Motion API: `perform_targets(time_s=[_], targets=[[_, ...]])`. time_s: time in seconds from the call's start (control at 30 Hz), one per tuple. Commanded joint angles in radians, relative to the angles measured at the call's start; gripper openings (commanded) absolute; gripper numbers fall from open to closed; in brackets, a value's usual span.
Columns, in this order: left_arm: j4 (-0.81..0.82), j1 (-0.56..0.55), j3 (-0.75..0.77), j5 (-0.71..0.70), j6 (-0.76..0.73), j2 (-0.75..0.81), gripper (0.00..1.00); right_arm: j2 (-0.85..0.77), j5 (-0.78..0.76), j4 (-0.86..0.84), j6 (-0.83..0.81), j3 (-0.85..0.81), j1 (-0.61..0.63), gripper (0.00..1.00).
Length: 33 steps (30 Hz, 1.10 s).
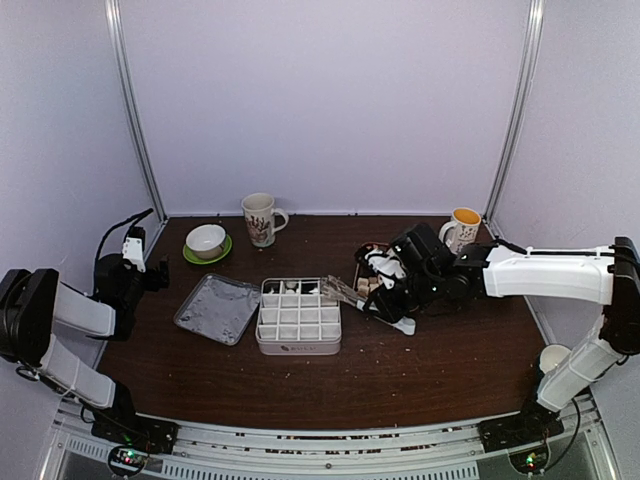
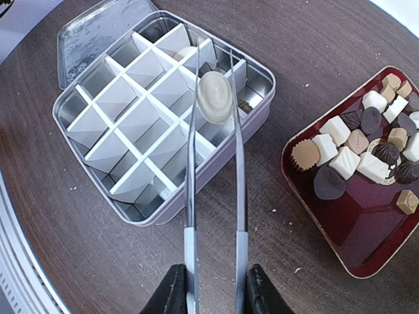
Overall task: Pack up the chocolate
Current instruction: Place the fake chocolate in the empty pocket of the box.
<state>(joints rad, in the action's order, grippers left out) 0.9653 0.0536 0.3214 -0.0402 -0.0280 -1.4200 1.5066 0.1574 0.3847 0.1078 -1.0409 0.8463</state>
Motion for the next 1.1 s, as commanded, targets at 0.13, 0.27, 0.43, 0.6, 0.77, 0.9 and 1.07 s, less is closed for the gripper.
perform_targets(time_s=[0.13,0.27,0.43,0.6,0.77,0.9,1.07], targets=[[0.026,0.007,0.019,0.01,-0.004,-0.005,0.98,-0.076,-0.027,-0.07,0.005,0.016,0.004,0.3],[0.025,0.007,0.019,0.011,-0.004,-0.005,0.98,-0.086,-0.029,-0.075,0.005,0.021,0.004,0.3],[0.025,0.008,0.019,0.011,-0.004,-0.005,0.98,-0.093,-0.029,-0.082,0.006,0.027,0.004,0.3],[0.025,0.007,0.019,0.011,-0.004,-0.005,0.98,-0.108,-0.037,-0.091,0.009,0.036,0.004,0.29],[0.025,0.007,0.019,0.011,-0.004,-0.005,0.98,-0.125,-0.054,-0.101,0.013,0.048,0.004,0.29],[0.025,0.008,0.019,0.011,-0.004,-0.005,0.98,-0.136,-0.077,-0.108,0.02,0.059,0.004,0.29],[0.025,0.007,0.019,0.01,-0.004,-0.005,0.98,-0.157,-0.115,-0.13,0.033,0.081,0.004,0.29]])
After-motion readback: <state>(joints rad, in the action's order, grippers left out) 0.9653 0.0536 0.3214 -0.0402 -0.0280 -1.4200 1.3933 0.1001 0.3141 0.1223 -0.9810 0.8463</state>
